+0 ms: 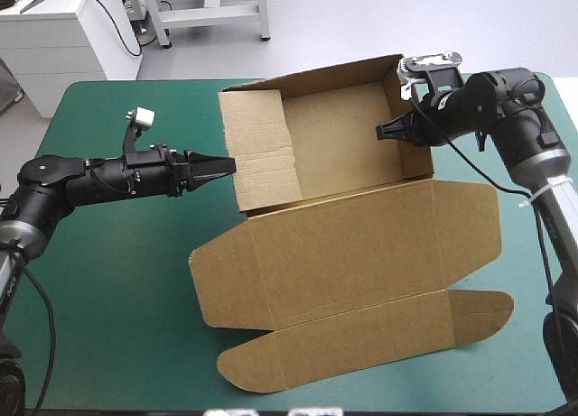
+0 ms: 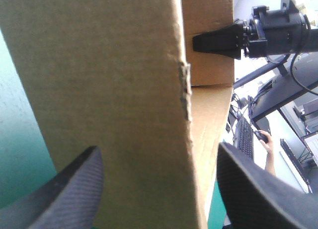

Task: Fold the box

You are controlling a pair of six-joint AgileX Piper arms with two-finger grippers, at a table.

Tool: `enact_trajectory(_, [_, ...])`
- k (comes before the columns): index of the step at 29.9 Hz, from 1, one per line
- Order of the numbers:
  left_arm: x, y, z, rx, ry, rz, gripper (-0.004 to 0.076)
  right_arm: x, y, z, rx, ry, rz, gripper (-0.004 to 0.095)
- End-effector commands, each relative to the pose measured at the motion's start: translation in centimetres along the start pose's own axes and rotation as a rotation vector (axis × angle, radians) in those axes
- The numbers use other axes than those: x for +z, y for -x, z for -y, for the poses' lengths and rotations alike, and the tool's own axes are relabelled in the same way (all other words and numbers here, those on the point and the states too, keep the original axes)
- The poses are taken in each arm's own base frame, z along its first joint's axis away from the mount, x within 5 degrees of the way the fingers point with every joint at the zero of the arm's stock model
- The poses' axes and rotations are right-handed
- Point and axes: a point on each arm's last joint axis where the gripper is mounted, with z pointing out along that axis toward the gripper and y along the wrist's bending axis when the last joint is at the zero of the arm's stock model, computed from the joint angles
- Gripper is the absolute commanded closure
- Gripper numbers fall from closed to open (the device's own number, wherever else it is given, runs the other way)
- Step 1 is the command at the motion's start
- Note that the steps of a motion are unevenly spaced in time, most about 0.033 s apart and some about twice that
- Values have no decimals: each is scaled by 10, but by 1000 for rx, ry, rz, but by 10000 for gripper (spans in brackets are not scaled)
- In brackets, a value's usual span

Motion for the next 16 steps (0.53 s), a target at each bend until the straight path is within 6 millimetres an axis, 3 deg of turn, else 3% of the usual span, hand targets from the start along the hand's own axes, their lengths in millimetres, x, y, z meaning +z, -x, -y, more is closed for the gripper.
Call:
enact_trajectory(1, [-6, 7, 30, 18, -154, 49, 209, -25, 9, -3, 9, 15, 124, 927])
enact_trajectory(9, [-5, 12, 26, -2, -136, 99, 221, -25, 9, -3, 16, 16, 124, 926])
enact_trajectory(16, [-4, 15, 22, -14, -82, 134, 286, -27, 9, -13, -1, -34, 135, 921])
